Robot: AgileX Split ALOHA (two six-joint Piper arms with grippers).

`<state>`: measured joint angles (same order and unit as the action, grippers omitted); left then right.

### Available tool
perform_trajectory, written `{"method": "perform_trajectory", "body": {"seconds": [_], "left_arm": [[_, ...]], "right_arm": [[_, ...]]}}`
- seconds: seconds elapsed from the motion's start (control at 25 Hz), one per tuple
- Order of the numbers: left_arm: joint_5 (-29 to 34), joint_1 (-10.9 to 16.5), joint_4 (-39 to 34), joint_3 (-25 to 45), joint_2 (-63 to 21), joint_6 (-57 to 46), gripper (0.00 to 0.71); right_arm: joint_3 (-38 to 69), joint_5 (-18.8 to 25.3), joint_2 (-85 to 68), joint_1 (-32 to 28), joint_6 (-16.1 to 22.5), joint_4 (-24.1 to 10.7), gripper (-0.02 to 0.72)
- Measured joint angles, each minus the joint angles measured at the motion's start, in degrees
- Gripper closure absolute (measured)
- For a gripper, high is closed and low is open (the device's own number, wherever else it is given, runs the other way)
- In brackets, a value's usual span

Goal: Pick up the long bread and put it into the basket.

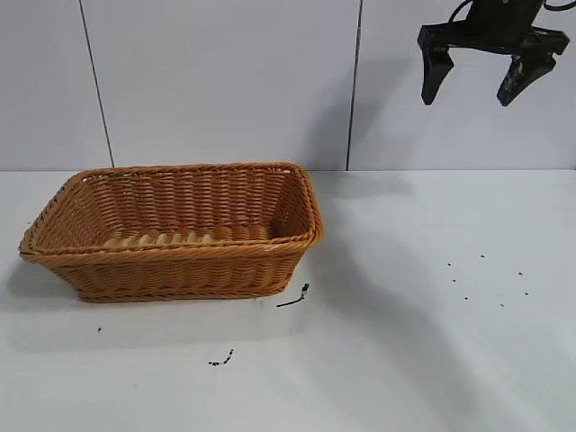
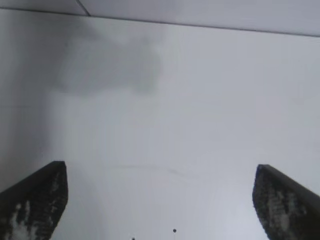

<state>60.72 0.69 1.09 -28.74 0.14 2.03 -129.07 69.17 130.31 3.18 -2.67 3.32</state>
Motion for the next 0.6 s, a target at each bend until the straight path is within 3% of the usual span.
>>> {"method": "perform_trajectory", "body": {"seconds": [0.28,0.6], "left_arm": [[0.0,0.0,0.0,0.0,0.0,0.0,0.017],[0.0,0.0,0.0,0.0,0.0,0.0,0.017]], "right_arm": [[13.97,-0.06,-11.67,0.0,0.0,0.3,0.013],[41.87,-0.12,-35.49,0.0,0.0,0.3,0.013]]}}
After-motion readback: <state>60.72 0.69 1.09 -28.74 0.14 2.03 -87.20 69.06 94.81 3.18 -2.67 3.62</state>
